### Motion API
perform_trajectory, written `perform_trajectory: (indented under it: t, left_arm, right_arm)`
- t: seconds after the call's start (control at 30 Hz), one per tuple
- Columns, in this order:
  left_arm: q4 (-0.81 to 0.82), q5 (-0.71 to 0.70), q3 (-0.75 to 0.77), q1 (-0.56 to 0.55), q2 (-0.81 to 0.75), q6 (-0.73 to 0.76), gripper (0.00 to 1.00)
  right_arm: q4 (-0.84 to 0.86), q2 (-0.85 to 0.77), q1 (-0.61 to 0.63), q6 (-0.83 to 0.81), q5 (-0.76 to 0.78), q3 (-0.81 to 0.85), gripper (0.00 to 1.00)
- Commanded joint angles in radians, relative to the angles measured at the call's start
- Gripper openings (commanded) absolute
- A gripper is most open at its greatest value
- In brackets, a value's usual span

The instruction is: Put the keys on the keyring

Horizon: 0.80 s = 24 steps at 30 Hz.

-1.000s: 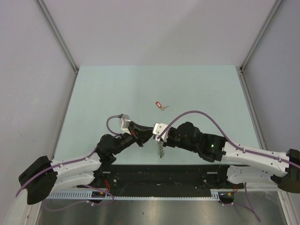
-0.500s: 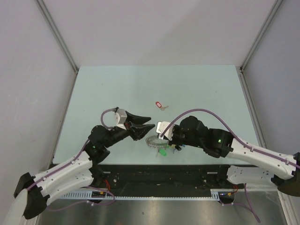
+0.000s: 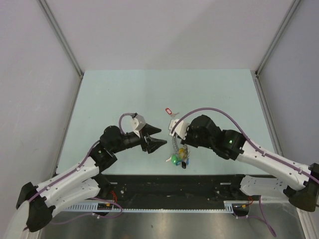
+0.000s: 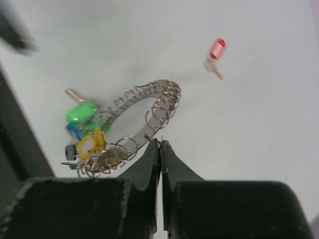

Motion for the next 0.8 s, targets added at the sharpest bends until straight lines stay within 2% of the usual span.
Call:
perform_trajectory:
  t: [0.0,0.17,0.2,0.27,0.37,0.43,0.57,0.77]
  left_arm:
    - [-0.137,-0.142,0.081,0.034,-0.08,-0.012,0.73]
    - [-0.294,-0.305,0.132,0.154,-0.175,-0.116,0.86]
    - [-0.376,-0.325,0.146,0.177,-0.182,-0.125,0.92]
    - [-0.458,-0.369,0.188,0.243,-0.202,-0.13,1.0]
    - [-0.579,-0.414,0.225,0.315,-0.219,-0.105,1.0]
    - [-0.628,-0.437,0.23,0.349,-0.244,-0.087,1.0]
    - [-0.664,-0.605,0.2,0.357,-0.31,-0.023,1.0]
    - [-0.699,-0.725,0.16,0.357,-0.468,0.048,1.0]
  right_arm:
    - [0.105,0.021,-0.132,0.045,0.156,0.063,0.0]
    - [0.193,0.073,-0.366,0.073,0.231,0.109,0.0]
    - [0.226,0.084,-0.446,0.075,0.253,0.115,0.0]
    - [0.262,0.11,-0.517,0.07,0.277,0.124,0.0]
    - [0.334,0.139,-0.63,0.065,0.296,0.124,0.01]
    - [0.357,0.185,-0.685,0.07,0.264,0.123,0.04]
    - [0.375,0.303,-0.717,0.122,0.218,0.119,0.05]
    - [0.46,0.48,-0.72,0.269,0.043,0.043,0.05]
